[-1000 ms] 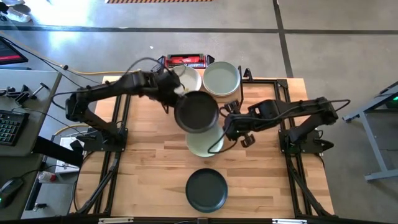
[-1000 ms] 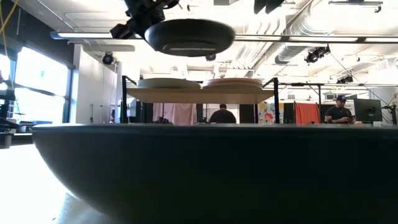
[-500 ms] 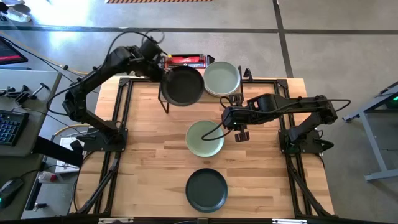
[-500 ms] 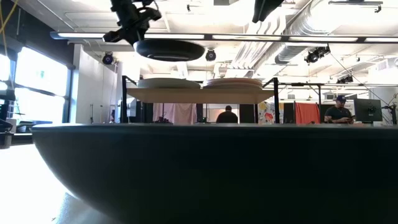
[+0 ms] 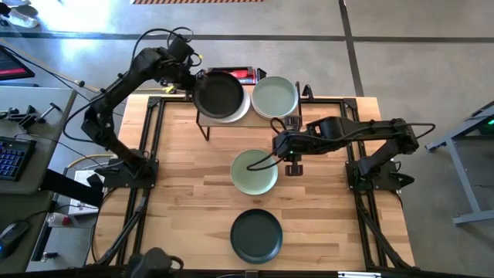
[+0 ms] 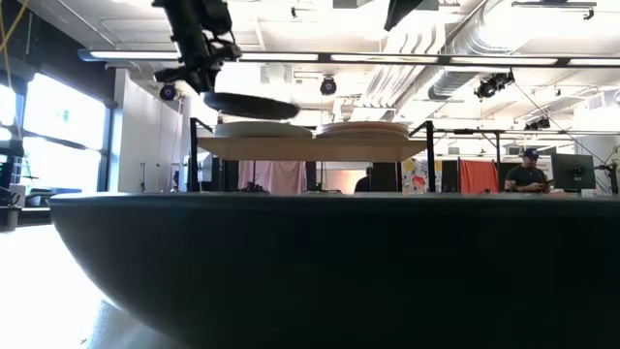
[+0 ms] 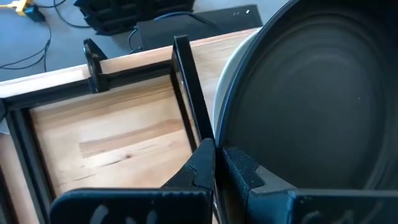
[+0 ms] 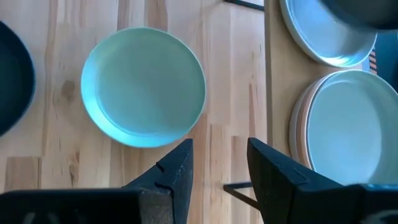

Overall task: Place and stack plates onto a shelf
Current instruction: Stack the black plate on top of the white plate on the shelf, then stack the light green plate on top of the black plate on the shelf

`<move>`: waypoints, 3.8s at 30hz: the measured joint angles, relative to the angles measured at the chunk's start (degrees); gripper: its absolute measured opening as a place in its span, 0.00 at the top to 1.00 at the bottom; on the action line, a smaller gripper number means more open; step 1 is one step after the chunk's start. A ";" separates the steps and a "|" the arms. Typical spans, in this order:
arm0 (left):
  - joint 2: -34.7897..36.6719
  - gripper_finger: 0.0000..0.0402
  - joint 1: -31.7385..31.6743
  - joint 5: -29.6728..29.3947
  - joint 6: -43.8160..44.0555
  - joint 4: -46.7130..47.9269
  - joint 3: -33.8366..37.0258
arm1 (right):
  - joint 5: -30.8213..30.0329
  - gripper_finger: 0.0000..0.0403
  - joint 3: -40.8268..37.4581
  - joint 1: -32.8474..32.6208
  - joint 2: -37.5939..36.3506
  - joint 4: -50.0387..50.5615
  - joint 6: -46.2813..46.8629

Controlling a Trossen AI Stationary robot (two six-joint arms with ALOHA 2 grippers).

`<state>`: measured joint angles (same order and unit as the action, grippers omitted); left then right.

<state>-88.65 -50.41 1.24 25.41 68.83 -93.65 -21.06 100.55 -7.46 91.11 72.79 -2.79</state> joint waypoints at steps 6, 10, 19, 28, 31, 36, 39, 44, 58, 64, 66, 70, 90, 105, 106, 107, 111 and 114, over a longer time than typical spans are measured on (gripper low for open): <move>-3.34 1.00 -0.27 1.75 -0.61 -2.82 0.02 | 0.01 0.68 0.00 0.00 0.02 -0.74 0.00; -4.51 1.00 -0.27 2.67 -0.61 -4.10 0.02 | 0.00 0.68 0.00 0.00 0.02 -0.74 0.86; -6.98 0.98 -0.24 2.71 -0.61 -4.33 0.02 | 0.00 0.68 0.00 0.00 0.02 -0.63 2.60; -7.25 0.86 -0.20 3.27 -2.51 -4.50 0.02 | 0.00 0.68 0.00 0.00 0.04 0.03 2.60; -7.22 0.83 -0.20 3.48 -2.60 -4.48 0.02 | 0.00 0.68 0.00 0.00 0.04 0.05 2.60; -7.00 0.81 -0.22 5.24 -2.58 -4.27 0.02 | 0.04 0.68 0.00 0.00 0.04 0.05 2.62; -6.46 0.81 -0.49 8.96 -2.83 -4.28 0.02 | 1.44 0.68 -0.10 0.00 0.04 -0.45 3.00; -4.12 0.82 -1.03 15.11 -3.10 -4.43 0.00 | 8.71 0.68 -0.15 0.25 0.65 -1.29 2.02; 7.31 0.82 6.01 17.06 -3.50 -2.62 0.00 | 24.04 0.68 -0.20 4.11 11.50 -2.06 -13.65; 10.32 0.82 13.56 15.61 -3.58 2.88 0.00 | 28.43 0.68 -0.20 4.11 16.52 1.49 -17.42; 11.04 0.82 16.12 13.24 -3.55 4.43 0.00 | 29.63 0.68 -0.21 3.92 18.08 3.08 -18.23; 11.96 0.82 20.37 6.54 -1.20 7.14 0.00 | 31.01 0.68 -0.22 3.51 20.93 3.96 -18.68; 12.75 0.82 29.99 2.38 7.80 10.01 0.03 | 30.64 0.68 -3.25 0.64 24.27 -4.21 -19.25; 12.75 0.82 30.32 -0.59 9.07 9.97 0.04 | 21.53 0.68 -17.42 -1.99 24.26 -10.34 -18.77; 12.75 0.82 30.31 -0.66 9.06 9.97 0.04 | 21.55 0.68 -17.29 -2.10 24.04 -9.60 -18.73; 12.75 0.82 30.33 -0.68 9.04 9.96 0.04 | 21.54 0.68 -16.87 -2.23 23.90 -8.78 -18.71; 12.75 0.82 30.31 -0.68 9.03 9.95 0.04 | 20.88 0.68 -15.87 -2.87 22.00 -7.66 -18.73; 12.73 0.82 30.31 -0.68 9.01 9.91 0.04 | 20.74 0.68 -15.84 -3.09 20.79 -12.01 -18.88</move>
<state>-75.92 -20.10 0.56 34.41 78.74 -93.60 -0.32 84.71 -10.56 111.90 60.78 -21.66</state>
